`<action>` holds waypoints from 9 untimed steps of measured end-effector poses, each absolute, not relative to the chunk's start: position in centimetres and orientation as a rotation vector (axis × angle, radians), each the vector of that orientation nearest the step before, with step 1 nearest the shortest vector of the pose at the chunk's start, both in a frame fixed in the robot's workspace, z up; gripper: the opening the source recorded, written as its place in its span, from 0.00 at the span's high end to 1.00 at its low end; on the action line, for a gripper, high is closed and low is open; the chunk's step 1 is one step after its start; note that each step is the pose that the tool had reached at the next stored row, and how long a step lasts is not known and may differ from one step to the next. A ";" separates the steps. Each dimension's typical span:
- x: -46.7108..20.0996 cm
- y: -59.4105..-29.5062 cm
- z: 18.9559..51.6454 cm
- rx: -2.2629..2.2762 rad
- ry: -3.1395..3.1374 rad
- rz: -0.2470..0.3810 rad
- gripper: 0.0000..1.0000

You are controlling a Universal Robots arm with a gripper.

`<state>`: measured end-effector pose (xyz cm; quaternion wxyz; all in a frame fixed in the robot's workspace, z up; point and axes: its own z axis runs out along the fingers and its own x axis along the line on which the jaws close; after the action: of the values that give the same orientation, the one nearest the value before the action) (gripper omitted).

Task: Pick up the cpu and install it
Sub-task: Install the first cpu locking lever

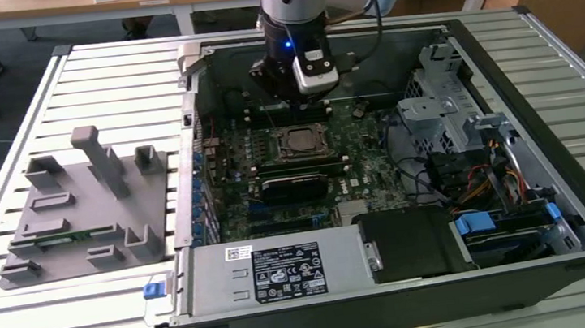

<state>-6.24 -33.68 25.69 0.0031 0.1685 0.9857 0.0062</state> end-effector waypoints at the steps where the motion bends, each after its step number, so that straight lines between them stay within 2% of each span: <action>1: -6.2 -33.7 25.7 0.501 3.095 0.020 0.89; 9: -6.2 -33.7 25.6 0.275 3.124 0.020 0.89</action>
<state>-6.24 -33.68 25.64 0.0026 0.0877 0.9961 0.0065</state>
